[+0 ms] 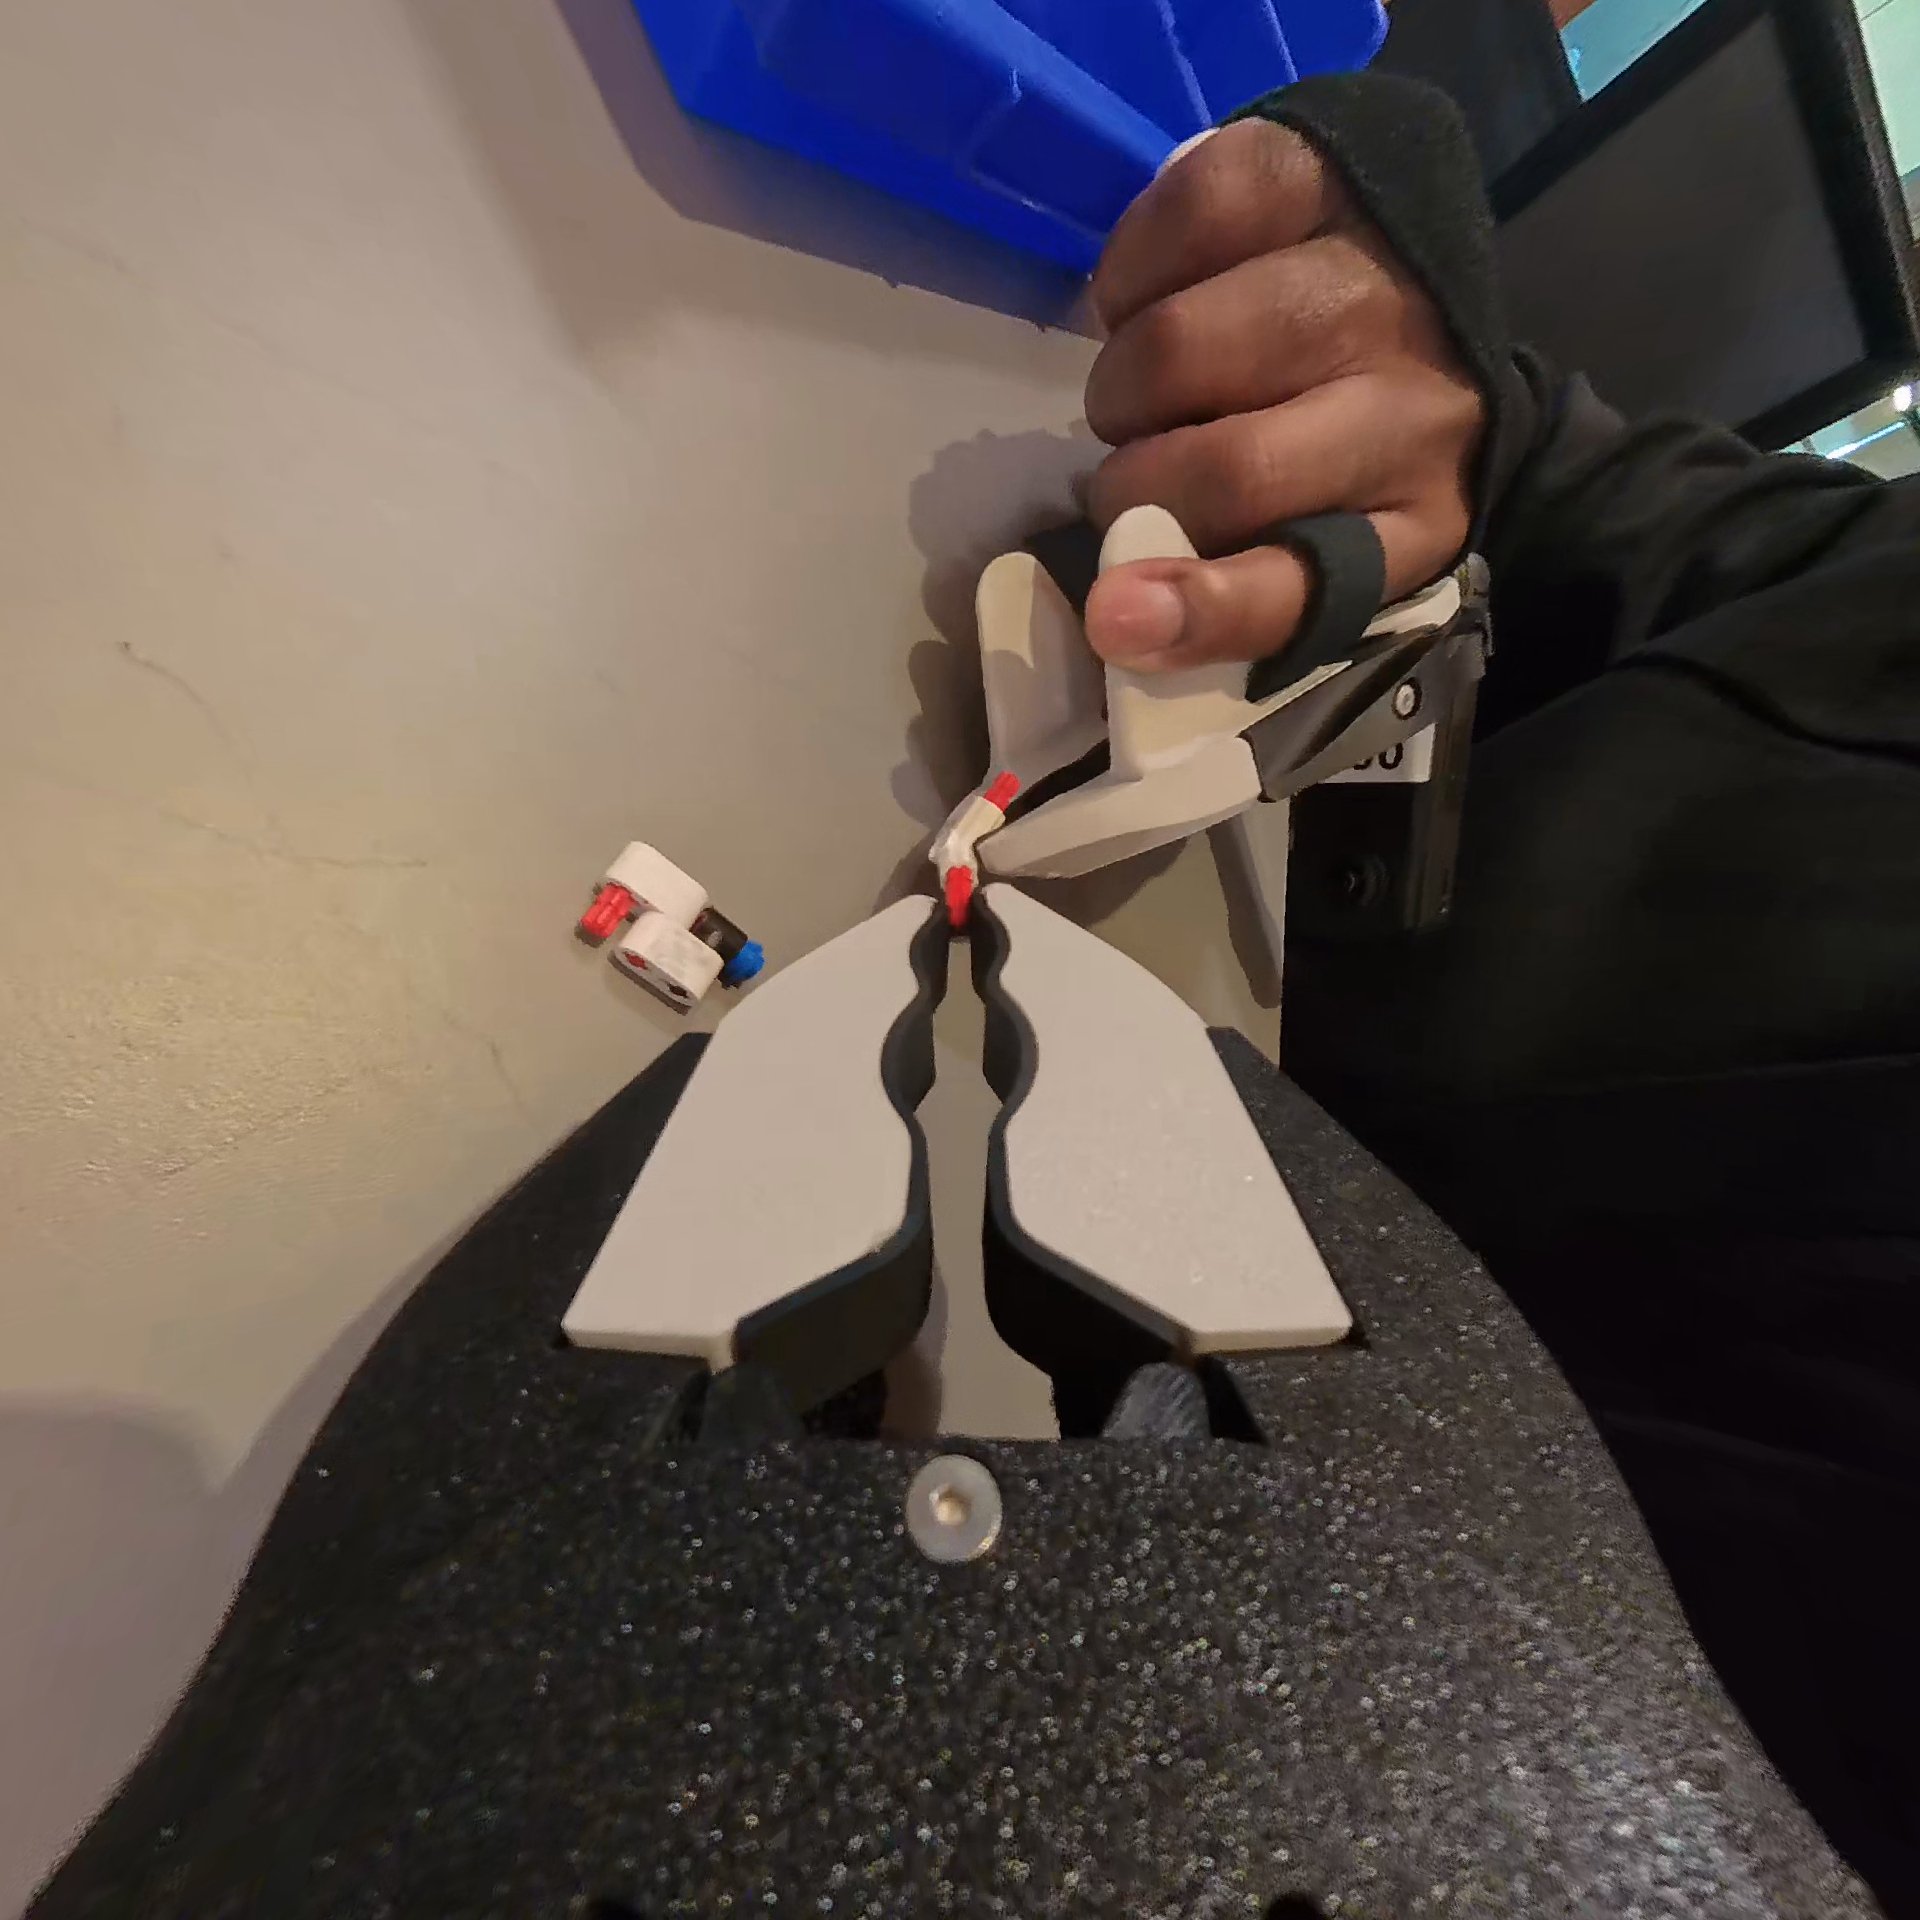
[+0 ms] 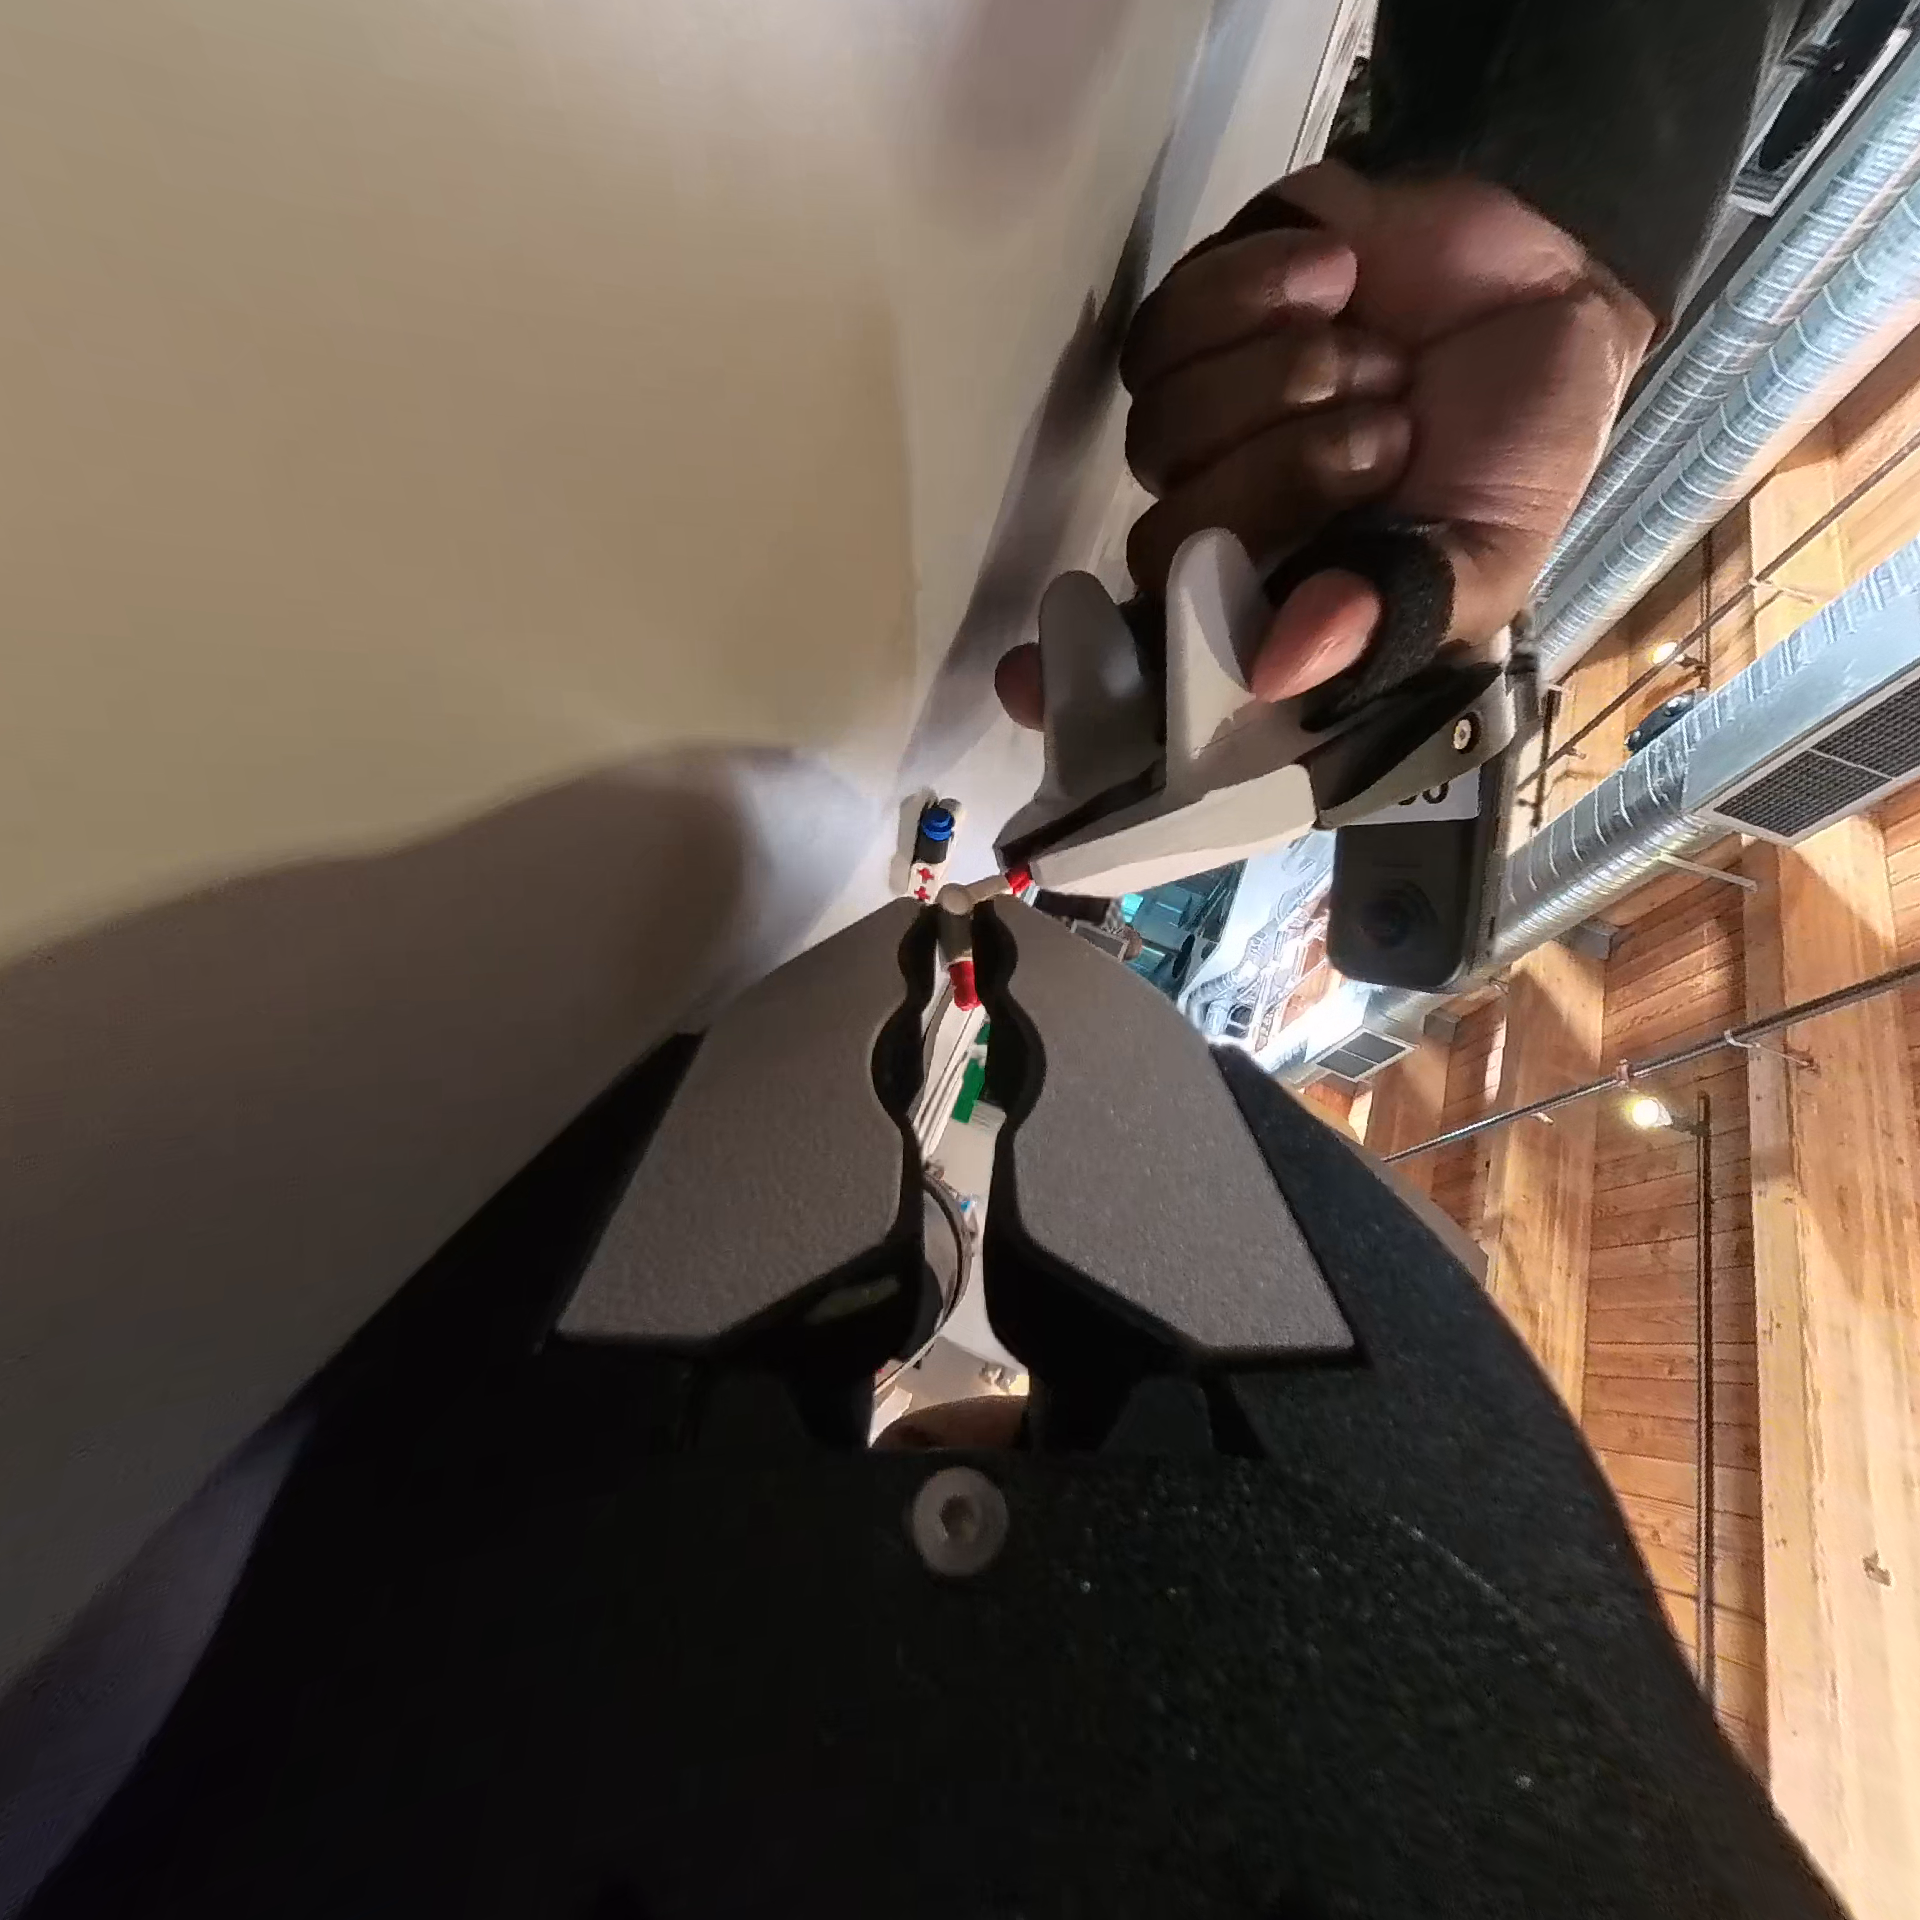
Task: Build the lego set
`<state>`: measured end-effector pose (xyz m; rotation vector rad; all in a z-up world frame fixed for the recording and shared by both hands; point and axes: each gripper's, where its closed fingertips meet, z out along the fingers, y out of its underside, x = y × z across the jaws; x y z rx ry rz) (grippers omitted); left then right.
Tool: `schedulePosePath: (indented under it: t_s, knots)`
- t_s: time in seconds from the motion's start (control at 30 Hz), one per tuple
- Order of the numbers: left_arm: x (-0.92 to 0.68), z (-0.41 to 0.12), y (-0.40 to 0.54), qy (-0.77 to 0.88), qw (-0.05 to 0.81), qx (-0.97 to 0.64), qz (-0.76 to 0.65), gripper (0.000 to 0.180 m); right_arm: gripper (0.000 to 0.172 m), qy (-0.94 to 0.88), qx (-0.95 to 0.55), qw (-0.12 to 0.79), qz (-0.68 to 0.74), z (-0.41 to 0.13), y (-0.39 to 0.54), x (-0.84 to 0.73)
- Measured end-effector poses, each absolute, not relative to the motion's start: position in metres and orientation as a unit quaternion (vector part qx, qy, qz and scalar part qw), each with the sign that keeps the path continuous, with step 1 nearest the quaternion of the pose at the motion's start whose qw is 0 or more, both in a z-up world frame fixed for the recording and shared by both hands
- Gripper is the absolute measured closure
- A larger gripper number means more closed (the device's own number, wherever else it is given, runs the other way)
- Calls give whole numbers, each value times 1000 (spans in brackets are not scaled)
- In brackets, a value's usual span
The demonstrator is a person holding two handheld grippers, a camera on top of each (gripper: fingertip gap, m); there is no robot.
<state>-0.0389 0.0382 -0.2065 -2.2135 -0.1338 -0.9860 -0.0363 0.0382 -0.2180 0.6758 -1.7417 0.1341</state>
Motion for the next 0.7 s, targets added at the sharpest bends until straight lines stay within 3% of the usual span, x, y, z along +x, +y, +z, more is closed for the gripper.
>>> schedulePosePath:
  t_s: [0.7]
  knots:
    - [-25, -211, 26, -2, 261, -876, -407, 177, 166, -733, 343, 585, 52, -221, 31, -26]
